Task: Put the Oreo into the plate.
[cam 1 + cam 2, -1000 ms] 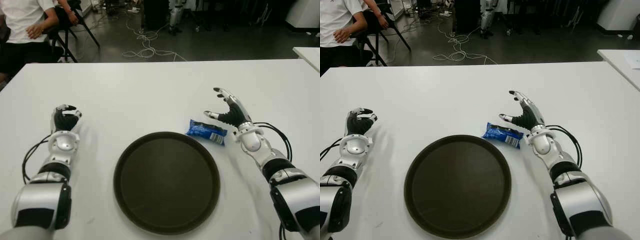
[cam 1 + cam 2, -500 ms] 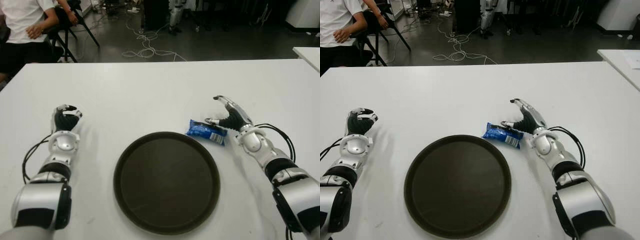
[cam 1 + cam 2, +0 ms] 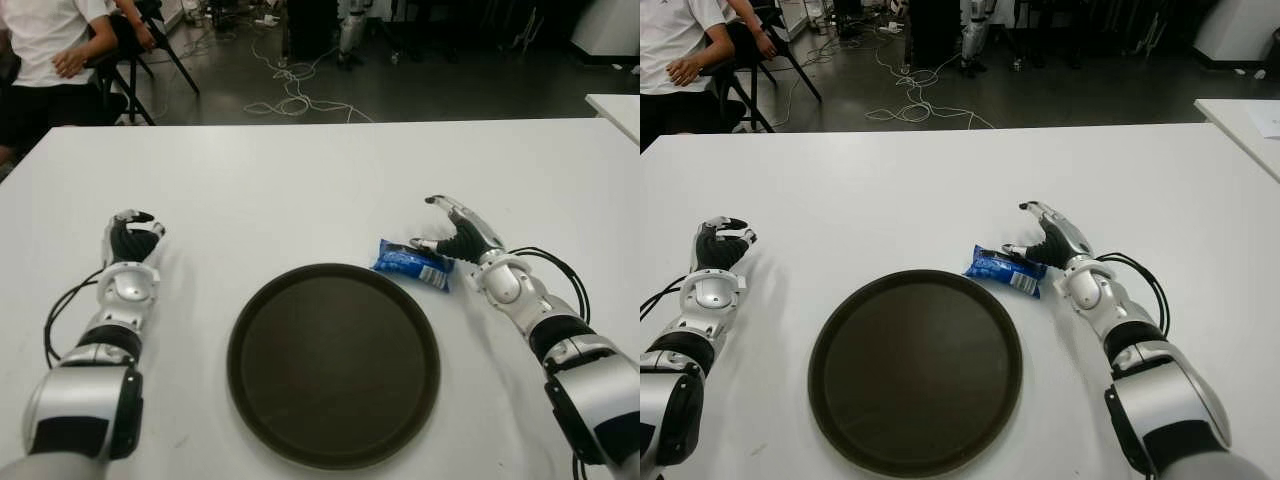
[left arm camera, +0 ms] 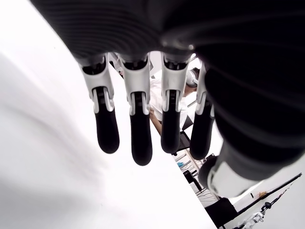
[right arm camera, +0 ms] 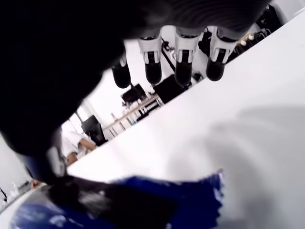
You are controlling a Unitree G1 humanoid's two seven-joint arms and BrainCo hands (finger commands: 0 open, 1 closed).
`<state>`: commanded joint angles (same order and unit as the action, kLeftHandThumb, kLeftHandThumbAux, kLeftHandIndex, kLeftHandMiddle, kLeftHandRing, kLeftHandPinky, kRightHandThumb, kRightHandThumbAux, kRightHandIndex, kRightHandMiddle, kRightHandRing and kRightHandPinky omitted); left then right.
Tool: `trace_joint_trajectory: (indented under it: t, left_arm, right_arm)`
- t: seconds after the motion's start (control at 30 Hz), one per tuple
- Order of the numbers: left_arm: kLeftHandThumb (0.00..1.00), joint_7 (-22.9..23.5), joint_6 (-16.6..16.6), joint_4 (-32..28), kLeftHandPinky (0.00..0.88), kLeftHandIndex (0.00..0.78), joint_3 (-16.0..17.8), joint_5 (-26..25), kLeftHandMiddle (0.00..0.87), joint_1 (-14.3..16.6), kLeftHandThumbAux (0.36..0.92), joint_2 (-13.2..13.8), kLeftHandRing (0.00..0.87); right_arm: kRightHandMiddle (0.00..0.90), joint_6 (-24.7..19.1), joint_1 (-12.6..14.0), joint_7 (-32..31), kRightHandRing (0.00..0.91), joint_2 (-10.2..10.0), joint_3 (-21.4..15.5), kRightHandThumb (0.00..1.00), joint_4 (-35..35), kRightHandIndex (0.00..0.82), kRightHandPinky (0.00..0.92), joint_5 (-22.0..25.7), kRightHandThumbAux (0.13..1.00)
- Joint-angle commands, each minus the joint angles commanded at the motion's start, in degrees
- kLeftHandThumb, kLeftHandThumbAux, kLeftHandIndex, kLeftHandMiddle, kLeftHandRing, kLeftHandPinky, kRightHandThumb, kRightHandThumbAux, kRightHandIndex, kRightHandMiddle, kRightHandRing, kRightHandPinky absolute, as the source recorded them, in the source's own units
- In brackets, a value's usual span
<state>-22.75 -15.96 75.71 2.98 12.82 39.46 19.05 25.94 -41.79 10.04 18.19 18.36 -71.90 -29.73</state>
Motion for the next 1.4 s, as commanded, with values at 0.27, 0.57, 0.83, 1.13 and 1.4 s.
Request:
trace_joint_trajectory:
  t: [0.27, 0.57, 0.83, 1.13, 1.4]
  left_arm:
    - [0.676, -0.05, 0.0, -0.02, 0.354, 0.399, -0.01, 0.01, 0.284, 0.02, 0.72, -0.01, 0.323]
    - [0.673, -0.29, 0.17, 0.01, 0.345, 0.398, -0.4, 0.44, 0.29, 0.06, 0.72, 0.1, 0.328]
    - [0.675, -0.25, 0.23, 0.03, 0.348, 0.398, -0.52, 0.39, 0.296, 0.05, 0.721, 0.12, 0.33]
    - [0.675, -0.11, -0.06, 0.04, 0.402, 0.399, -0.61, 0.42, 0.308, 0.05, 0.72, 0.2, 0.356]
    - [0.675, 0.02, -0.48, 0.01, 0.367, 0.399, -0.52, 0.08, 0.299, 0.0, 0.72, 0.17, 0.342]
  right_arm:
    - [0.105, -1.28, -0.43, -0.7, 0.089, 0.39, 1.86, 0.148, -0.07, 0.068, 0.064, -1.36, 0.571]
    - [0.097, 0.26, -0.4, 0.18, 0.075, 0.64, 2.62, 0.129, -0.16, 0.066, 0.047, -1.85, 0.563]
    - [0.079, -0.34, -0.29, 1.67, 0.048, 0.31, 2.27, 0.116, -0.39, 0.065, 0.02, -1.23, 0.552]
    - [0.065, 0.33, 0.42, 6.63, 0.035, -0.64, -0.42, 0.158, -0.24, 0.062, 0.021, 0.86, 0.58]
    - [0.031, 2.15, 1.24, 19.77, 0.045, -3.26, -6.75, 0.154, -0.43, 0.015, 0.086, 5.51, 0.654]
